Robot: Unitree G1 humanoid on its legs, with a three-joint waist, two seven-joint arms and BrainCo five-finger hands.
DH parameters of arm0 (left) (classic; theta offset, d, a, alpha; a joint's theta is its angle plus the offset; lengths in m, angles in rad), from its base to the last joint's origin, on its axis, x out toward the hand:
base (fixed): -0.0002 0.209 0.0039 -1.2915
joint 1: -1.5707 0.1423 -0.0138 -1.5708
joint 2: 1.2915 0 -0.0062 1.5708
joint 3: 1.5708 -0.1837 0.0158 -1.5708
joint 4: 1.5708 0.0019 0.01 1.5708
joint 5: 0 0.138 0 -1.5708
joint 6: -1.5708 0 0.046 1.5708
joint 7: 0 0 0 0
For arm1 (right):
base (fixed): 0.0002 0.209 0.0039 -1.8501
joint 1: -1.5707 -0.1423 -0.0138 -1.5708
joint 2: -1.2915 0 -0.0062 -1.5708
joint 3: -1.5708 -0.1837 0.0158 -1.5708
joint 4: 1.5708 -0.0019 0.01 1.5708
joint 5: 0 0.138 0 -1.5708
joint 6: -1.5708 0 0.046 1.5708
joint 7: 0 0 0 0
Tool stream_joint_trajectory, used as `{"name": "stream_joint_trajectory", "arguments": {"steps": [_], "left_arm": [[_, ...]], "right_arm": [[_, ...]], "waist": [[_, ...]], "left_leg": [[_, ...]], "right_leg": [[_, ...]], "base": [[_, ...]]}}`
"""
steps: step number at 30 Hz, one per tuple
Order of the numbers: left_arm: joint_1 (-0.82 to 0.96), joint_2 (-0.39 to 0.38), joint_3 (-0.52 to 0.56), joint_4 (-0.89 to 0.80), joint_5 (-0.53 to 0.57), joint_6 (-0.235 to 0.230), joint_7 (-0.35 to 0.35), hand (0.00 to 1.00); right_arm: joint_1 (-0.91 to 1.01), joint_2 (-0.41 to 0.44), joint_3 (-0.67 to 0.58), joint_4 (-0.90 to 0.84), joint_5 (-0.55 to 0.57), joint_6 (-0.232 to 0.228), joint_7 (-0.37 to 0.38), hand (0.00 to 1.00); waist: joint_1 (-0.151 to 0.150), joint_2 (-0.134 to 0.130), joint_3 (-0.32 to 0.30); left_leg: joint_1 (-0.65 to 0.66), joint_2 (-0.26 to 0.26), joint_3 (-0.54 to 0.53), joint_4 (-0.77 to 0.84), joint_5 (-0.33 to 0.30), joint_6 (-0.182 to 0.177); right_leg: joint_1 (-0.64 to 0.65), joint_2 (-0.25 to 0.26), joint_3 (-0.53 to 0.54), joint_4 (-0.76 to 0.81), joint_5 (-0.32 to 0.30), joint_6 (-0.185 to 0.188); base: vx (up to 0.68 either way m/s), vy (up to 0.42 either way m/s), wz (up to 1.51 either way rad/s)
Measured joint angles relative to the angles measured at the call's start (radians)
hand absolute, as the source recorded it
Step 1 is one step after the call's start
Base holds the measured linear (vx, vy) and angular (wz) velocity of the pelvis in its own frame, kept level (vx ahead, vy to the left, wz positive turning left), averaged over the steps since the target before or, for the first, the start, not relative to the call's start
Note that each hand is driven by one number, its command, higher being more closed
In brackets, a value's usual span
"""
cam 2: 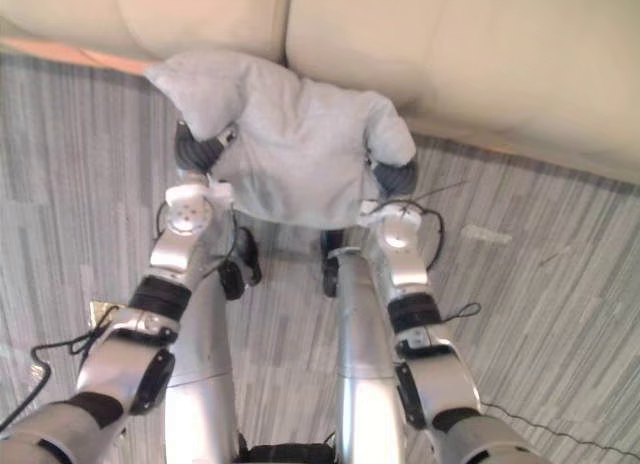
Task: Pick up cushions and gather them together orderly.
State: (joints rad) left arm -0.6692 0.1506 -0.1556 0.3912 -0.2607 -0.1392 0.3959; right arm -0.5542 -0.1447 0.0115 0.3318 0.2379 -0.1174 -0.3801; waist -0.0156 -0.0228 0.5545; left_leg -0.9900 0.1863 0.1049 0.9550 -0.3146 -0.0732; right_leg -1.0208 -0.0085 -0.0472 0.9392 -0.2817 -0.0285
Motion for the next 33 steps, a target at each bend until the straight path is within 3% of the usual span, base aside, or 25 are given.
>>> {"name": "stream_joint_trajectory", "arguments": {"steps": [3, 4, 5, 10, 16, 22, 27, 29, 31, 33], "left_arm": [[0.128, -0.042, -0.028, -0.086, -0.018, -0.028, 0.0, 1.0], [0.202, -0.061, -0.045, -0.115, -0.018, -0.042, 0.0, 1.0], [0.235, -0.068, -0.052, -0.131, -0.018, -0.046, 0.0, 1.0], [0.476, -0.084, -0.099, -0.267, -0.017, -0.056, -0.011, 1.0], [0.681, -0.08, -0.13, -0.367, 0.002, -0.067, -0.049, 1.0], [0.743, -0.025, -0.163, -0.362, 0.025, -0.06, -0.069, 1.0], [0.762, -0.015, -0.164, -0.332, 0.043, -0.049, -0.099, 1.0], [0.77, -0.01, -0.165, -0.309, 0.043, -0.039, -0.101, 1.0], [0.793, 0.002, -0.165, -0.3, 0.044, -0.03, -0.109, 1.0], [0.796, 0.003, -0.165, -0.3, 0.044, -0.03, -0.114, 1.0]], "right_arm": [[0.15, 0.01, 0.002, -0.154, -0.006, -0.017, -0.002, 1.0], [0.226, 0.024, 0.003, -0.198, -0.032, -0.032, -0.002, 1.0], [0.259, 0.029, 0.004, -0.219, -0.045, -0.034, -0.002, 1.0], [0.516, 0.028, 0.054, -0.399, -0.114, -0.045, 0.016, 1.0], [0.712, 0.032, 0.074, -0.466, -0.13, -0.055, 0.076, 1.0], [0.73, 0.024, 0.07, -0.355, -0.159, -0.061, 0.11, 1.0], [0.725, 0.023, 0.069, -0.259, -0.161, -0.057, 0.128, 1.0], [0.716, 0.022, 0.069, -0.228, -0.162, -0.053, 0.135, 1.0], [0.721, 0.017, 0.071, -0.219, -0.165, -0.034, 0.144, 1.0], [0.719, 0.014, 0.069, -0.219, -0.182, -0.032, 0.146, 1.0]], "waist": [[0.001, -0.001, -0.025], [0.001, -0.001, -0.092], [0.001, -0.001, -0.12], [0.012, -0.003, -0.226], [0.016, 0.001, -0.355], [-0.002, 0.005, -0.389], [-0.004, 0.004, -0.391], [-0.007, 0.005, -0.388], [-0.019, 0.002, -0.393], [-0.027, 0.004, -0.397]], "left_leg": [[0.174, -0.005, 0.016, -0.096, 0.009, -0.004], [0.208, -0.007, 0.025, -0.128, 0.01, -0.004], [0.224, -0.009, 0.028, -0.142, 0.011, -0.005], [0.502, -0.022, 0.071, -0.288, 0.011, -0.005], [0.69, -0.029, 0.131, -0.43, 0.015, -0.001], [0.816, -0.053, 0.162, -0.515, 0.023, 0.006], [0.878, -0.069, 0.176, -0.533, 0.002, 0.025], [0.916, -0.078, 0.189, -0.534, -0.031, 0.046], [0.963, -0.093, 0.188, -0.568, -0.041, 0.05], [0.975, -0.095, 0.181, -0.591, -0.042, 0.051]], "right_leg": [[0.167, 0.003, 0.002, -0.086, 0.007, -0.007], [0.195, 0.002, 0.006, -0.115, 0.007, -0.007], [0.21, 0.002, 0.006, -0.126, 0.007, -0.006], [0.466, -0.008, 0.003, -0.254, 0.009, 0.001], [0.634, 0.004, 0.04, -0.405, 0.033, 0.033], [0.732, 0.005, 0.092, -0.472, 0.057, 0.044], [0.679, -0.005, 0.099, -0.297, 0.102, 0.131], [0.645, -0.039, 0.056, -0.196, 0.126, 0.167], [0.625, -0.08, -0.002, -0.19, 0.081, 0.114], [0.605, -0.085, -0.008, -0.292, 0.079, 0.103]], "base": [[0.07, -0.015, -0.02], [0.12, 0.003, -0.05], [0.16, 0.016, -0.05], [0.15, 0.038, -0.09], [0.12, 0.077, -0.22], [0.12, 0.096, -0.22], [0.03, 0.057, -0.15], [0.01, 0.037, -0.18], [0.05, 0.022, -0.06], [0.13, -0.036, 0.1]]}}
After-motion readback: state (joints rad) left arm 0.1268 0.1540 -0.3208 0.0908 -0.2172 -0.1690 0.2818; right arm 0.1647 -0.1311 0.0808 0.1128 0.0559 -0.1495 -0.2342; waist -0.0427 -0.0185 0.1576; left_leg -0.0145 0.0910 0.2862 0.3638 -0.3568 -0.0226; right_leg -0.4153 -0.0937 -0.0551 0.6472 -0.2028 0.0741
